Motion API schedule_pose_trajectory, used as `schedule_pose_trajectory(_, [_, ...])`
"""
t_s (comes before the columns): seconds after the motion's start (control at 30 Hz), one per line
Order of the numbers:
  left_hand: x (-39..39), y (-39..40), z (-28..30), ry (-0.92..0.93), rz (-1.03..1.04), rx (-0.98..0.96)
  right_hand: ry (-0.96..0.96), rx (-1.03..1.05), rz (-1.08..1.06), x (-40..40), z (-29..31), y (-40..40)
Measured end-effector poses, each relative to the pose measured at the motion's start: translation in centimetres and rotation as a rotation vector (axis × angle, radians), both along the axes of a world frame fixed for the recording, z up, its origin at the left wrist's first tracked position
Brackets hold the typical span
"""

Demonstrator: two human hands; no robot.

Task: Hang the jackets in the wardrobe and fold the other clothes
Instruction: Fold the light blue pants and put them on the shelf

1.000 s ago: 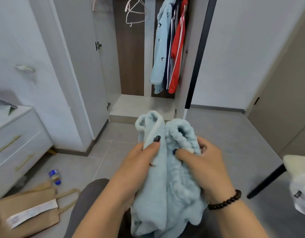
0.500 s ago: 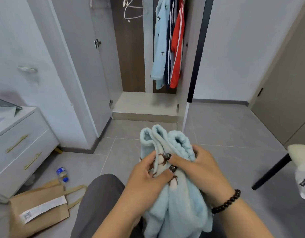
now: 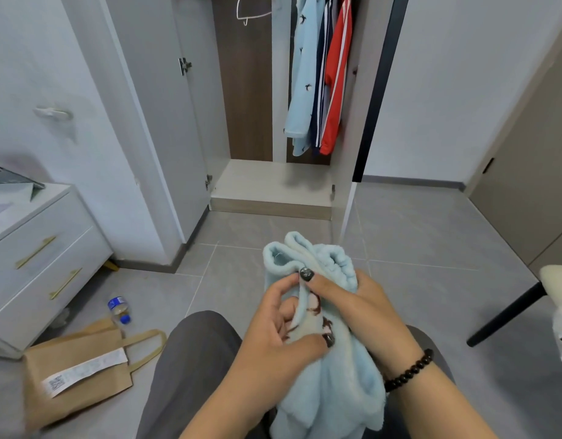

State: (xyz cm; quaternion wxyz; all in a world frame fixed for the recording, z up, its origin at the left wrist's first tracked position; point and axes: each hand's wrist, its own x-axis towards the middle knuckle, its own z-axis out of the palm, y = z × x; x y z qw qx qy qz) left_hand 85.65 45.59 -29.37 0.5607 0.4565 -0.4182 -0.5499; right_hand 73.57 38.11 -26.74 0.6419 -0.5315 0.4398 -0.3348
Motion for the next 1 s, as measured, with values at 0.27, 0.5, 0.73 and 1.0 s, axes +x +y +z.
schedule_pose_trajectory(0.27, [0.5, -0.5, -1.2, 0.350, -0.173, -0.011, 0.132, 0.064, 0.101, -1.1, 0.0, -1.2])
schedule_pose_trajectory(0.5, [0.8, -1.1, -3.5, -0.079, 0.278, -0.217, -0.049, 0.207, -0.201, 1.6, 0.0, -4.3])
schedule_pose_trajectory(0.73, [3.4, -4.9, -4.3, -0.410, 0.573, -0.325, -0.157, 0.079, -0.286, 9.2, 5.5, -7.8])
schedule_pose_trajectory(1.0, [12.5, -6.1, 5.8, -0.923, 0.815, -0.389, -0.379, -0.053, -0.097, 11.5, 17.7, -9.8])
